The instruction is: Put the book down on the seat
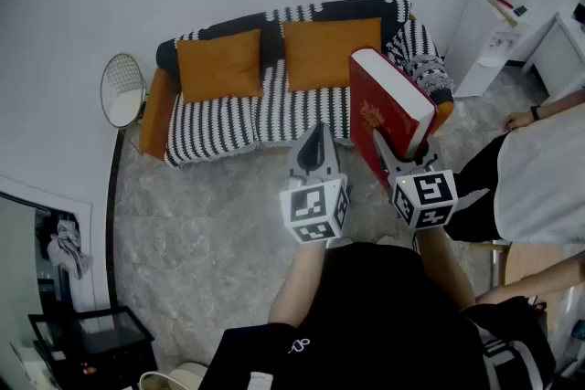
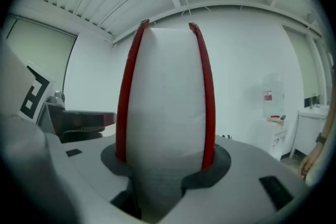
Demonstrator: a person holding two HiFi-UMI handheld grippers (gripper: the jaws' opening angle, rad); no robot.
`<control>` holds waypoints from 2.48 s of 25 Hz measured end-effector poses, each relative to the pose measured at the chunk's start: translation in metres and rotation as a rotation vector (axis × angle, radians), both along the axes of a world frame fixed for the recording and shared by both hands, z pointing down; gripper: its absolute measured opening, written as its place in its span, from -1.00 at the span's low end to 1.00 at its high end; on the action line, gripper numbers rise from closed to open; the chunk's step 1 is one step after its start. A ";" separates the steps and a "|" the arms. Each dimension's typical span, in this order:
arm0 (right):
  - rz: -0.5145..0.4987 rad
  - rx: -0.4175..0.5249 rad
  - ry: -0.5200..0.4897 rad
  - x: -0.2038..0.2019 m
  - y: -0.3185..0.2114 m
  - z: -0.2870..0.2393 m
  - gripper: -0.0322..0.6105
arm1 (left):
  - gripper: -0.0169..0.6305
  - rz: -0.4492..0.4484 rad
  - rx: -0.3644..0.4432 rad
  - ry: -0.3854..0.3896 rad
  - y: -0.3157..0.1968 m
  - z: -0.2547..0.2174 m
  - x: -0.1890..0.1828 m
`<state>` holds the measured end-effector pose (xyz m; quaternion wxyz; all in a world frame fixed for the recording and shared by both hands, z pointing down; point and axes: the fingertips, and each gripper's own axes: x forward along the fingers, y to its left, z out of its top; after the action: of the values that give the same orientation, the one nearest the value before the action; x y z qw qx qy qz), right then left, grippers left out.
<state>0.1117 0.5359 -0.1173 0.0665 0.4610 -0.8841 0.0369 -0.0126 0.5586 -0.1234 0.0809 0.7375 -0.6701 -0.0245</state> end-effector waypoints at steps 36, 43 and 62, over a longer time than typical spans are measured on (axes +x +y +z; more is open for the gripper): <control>0.047 -0.102 0.031 0.014 0.003 0.030 -0.19 | -0.91 0.074 -0.077 0.108 -0.016 0.034 0.007; 0.091 -0.114 0.019 0.039 -0.014 0.031 -0.19 | -0.91 0.140 -0.079 0.099 -0.037 0.032 0.036; 0.006 -0.240 -0.044 0.004 -0.282 0.083 -0.19 | -0.91 -0.037 -0.240 0.062 -0.266 0.086 -0.024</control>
<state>0.1155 0.2541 -0.0347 0.1016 0.4513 -0.8733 0.1527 -0.0361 0.2929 -0.0373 0.1891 0.7089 -0.6787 0.0317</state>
